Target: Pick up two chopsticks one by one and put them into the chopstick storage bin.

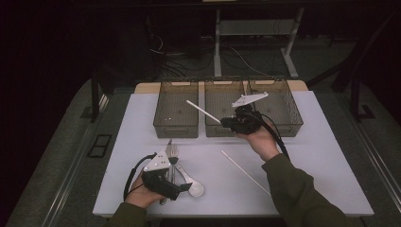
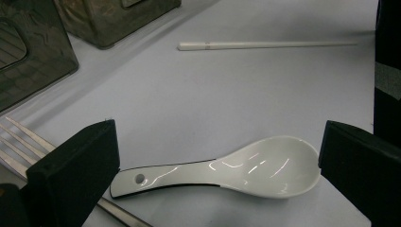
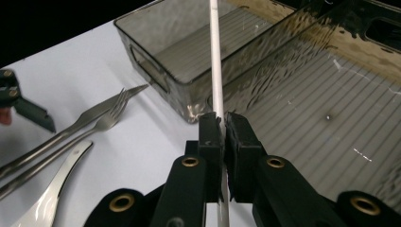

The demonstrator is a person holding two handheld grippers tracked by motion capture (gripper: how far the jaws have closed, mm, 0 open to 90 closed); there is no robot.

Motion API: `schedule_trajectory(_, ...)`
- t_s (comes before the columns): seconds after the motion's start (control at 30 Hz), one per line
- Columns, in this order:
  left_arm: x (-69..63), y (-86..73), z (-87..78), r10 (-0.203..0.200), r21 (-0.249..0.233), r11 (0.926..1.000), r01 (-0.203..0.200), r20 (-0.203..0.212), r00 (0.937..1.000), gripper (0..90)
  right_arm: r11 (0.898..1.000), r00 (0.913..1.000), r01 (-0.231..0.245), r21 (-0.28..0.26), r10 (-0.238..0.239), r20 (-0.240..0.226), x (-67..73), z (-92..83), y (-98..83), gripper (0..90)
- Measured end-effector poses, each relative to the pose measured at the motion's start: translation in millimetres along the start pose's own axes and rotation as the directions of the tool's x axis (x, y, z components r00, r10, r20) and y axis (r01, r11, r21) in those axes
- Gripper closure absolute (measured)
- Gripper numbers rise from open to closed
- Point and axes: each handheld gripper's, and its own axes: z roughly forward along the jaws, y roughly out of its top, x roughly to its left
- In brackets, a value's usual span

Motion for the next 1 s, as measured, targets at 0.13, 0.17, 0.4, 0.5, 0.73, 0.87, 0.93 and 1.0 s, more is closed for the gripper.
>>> schedule_trajectory(0.13, -0.7, 0.4, 0.5, 0.002, -0.002, 1.0000, -0.002, 0.006, 1.0000, 0.0, 1.000, 0.9999, -0.005, 0.011, 0.005, 0.012, -1.5, 9.9, 11.9, 85.7)
schedule_trajectory(0.17, -1.2, 0.4, 0.8, 0.002, -0.005, 1.0000, -0.002, 0.008, 1.0000, 0.0, 1.000, 0.9998, -0.006, 0.017, 0.005, 0.017, -1.9, 12.5, 14.7, 85.7)
schedule_trajectory(0.4, -2.2, 1.2, 2.6, 0.010, -0.001, 1.0000, -0.010, 0.013, 0.9999, 0.0, 0.999, 0.9996, -0.008, 0.035, 0.007, 0.028, -2.2, 32.4, 33.4, 85.7)
schedule_trajectory(0.5, -2.1, 1.4, 2.3, 0.009, -0.004, 1.0000, -0.009, 0.013, 0.9999, 0.0, 0.999, 0.9994, -0.007, 0.049, 0.005, 0.035, -0.6, 40.8, 41.6, 85.7)
schedule_trajectory(0.73, -1.5, 2.2, 1.9, 0.020, -0.003, 0.9998, -0.020, 0.016, 0.9997, 0.0, 0.998, 0.9993, -0.015, 0.068, 0.012, 0.036, 3.3, 62.0, 57.4, 85.6)
schedule_trajectory(0.87, -2.1, 2.5, 2.0, 0.013, -0.011, 0.9999, -0.013, 0.021, 0.9997, 0.0, 0.997, 0.9989, -0.022, 0.076, 0.018, 0.044, 5.1, 75.0, 65.7, 85.6)
schedule_trajectory(0.93, -1.5, 2.7, 1.6, 0.016, -0.009, 0.9998, -0.015, 0.023, 0.9996, 0.0, 0.996, 0.9987, -0.029, 0.083, 0.025, 0.045, 6.1, 82.0, 69.1, 85.6)
schedule_trajectory(1.0, -1.1, 2.8, 1.2, 0.020, -0.009, 0.9998, -0.020, 0.025, 0.9995, 0.0, 0.995, 0.9984, -0.031, 0.092, 0.027, 0.050, 6.6, 89.4, 71.6, 85.6)
